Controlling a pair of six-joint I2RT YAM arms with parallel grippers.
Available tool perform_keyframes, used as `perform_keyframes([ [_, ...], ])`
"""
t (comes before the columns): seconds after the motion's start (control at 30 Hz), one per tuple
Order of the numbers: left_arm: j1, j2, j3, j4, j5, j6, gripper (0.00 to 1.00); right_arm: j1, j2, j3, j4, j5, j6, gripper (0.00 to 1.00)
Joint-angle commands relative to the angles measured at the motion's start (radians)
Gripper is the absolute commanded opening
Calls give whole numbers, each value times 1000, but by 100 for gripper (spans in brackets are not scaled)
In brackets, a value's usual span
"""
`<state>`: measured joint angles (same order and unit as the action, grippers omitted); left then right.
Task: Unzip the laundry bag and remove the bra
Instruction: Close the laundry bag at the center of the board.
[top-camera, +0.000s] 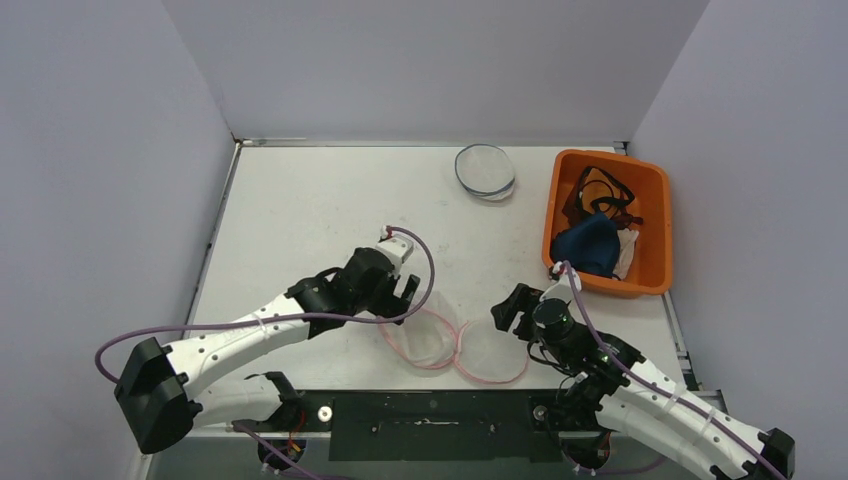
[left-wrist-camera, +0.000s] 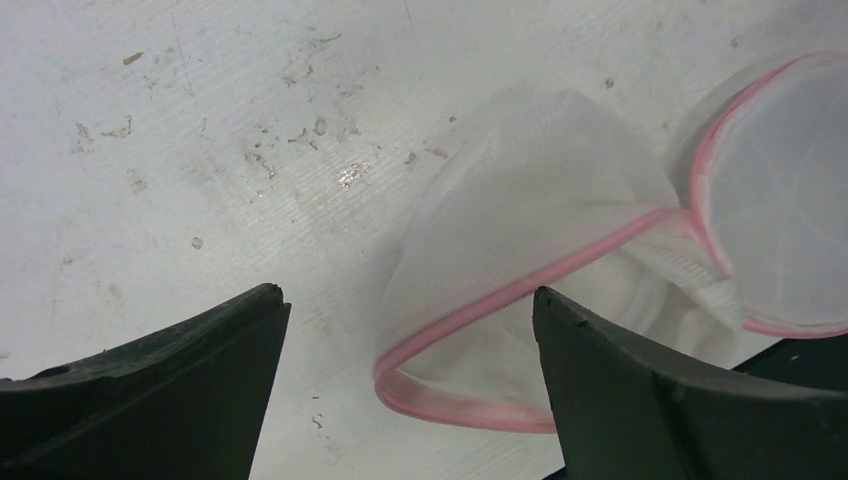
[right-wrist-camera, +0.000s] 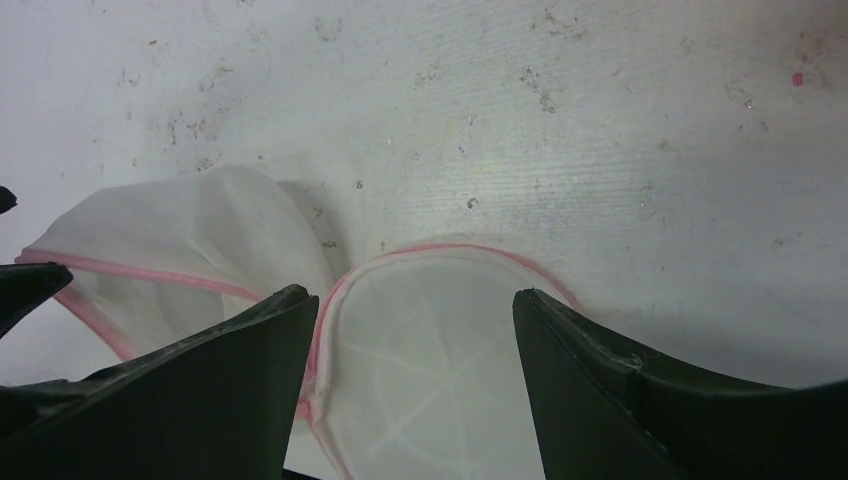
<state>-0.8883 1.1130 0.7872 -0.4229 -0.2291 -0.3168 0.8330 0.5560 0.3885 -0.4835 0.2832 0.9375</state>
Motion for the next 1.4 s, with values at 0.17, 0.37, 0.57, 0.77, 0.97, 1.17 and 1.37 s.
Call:
perform_keyframes([
  [0.17,-1,-17,60,-88,53,204,96,7,-64,39,-72,-5,27,73],
  [0.37,-2,-28,47,-97,114,253,97,8,-100,24,-66,-17,32,73],
  [0.57,-14,-4,50,-89,178,305,97,8,-114,14,-54,-32,9,74],
  [0.77,-10,132,89,-116,85,311,91,8,-151,4,-53,-26,13,74],
  [0.97,-7,168,103,-117,73,309,67,9,-174,-21,-50,-22,19,74],
  [1.17,-7,99,102,-82,104,238,33,9,-176,-16,-65,-9,37,78],
  [1.37,-8,-20,45,23,116,81,5,11,-125,-6,-87,19,62,79],
])
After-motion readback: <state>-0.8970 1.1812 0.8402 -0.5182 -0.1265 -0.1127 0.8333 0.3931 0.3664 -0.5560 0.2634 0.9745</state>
